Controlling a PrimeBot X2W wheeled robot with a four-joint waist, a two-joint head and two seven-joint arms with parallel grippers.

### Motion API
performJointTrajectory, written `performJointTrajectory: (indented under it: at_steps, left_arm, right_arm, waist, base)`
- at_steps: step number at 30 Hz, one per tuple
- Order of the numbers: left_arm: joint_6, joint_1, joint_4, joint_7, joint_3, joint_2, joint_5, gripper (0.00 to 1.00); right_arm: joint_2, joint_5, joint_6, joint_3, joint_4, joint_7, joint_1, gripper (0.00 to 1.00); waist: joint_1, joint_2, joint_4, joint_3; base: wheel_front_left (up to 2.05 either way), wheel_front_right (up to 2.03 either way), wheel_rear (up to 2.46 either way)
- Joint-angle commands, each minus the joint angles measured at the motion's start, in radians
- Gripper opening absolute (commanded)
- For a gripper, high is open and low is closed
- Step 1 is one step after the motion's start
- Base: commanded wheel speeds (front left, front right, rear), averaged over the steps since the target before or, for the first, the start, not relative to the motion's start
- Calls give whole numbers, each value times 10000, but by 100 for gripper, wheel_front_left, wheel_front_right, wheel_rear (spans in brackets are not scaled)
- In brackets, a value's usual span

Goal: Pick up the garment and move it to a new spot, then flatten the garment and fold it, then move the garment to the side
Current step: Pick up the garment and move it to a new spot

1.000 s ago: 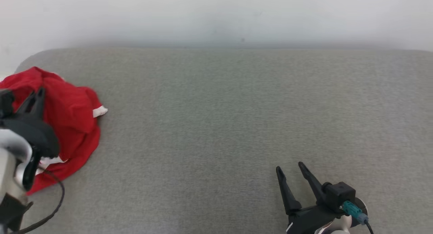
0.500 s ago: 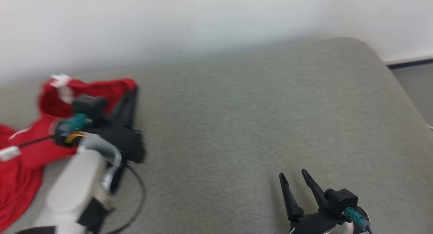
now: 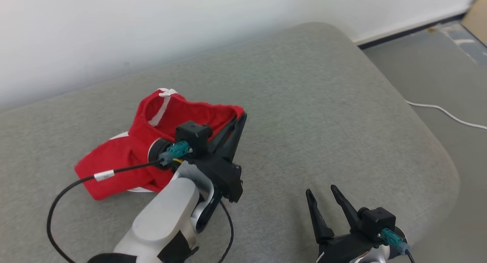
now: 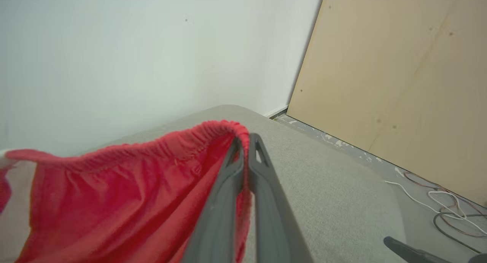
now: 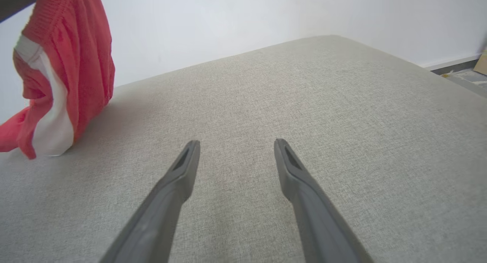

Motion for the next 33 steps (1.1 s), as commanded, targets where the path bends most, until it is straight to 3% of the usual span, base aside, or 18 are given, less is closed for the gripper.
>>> performJointTrajectory:
  at_steps: [1, 2, 4, 5, 24, 33]
  left_arm:
    - [21, -135, -123, -69, 103, -24, -29, 0]
    - [31, -111, -228, -56, 228, -48, 69, 0]
    - [134, 41, -422, -55, 522, -69, 339, 85]
    - [190, 161, -499, -56, 683, -81, 483, 100]
    - [474, 2929, -1283, -60, 4223, 447, 2276, 100]
    - [563, 5256, -2976, -62, 6204, 360, 3481, 100]
  right_arm:
    - [56, 51, -21, 8, 1, -3, 10, 100]
    - [59, 51, -21, -14, -8, -3, 29, 100]
    - [84, 24, -21, -24, -26, -3, 79, 100]
    - [94, 38, -21, -44, -25, -3, 96, 100]
    - [140, 33, -21, -189, -142, -3, 148, 100]
    - [149, -87, -21, -356, -103, -3, 328, 100]
  waist:
    - [0, 0, -402, 115]
    - [0, 0, -416, 109]
    - [0, 0, -430, 102]
    - [0, 0, -416, 97]
    - [0, 0, 1098, -98]
    - [0, 0, 1680, -408]
  base:
    - [0, 0, 0]
    - [0, 0, 0]
    - [0, 0, 0]
    - [0, 0, 0]
    - [0, 0, 0]
    - [0, 0, 0]
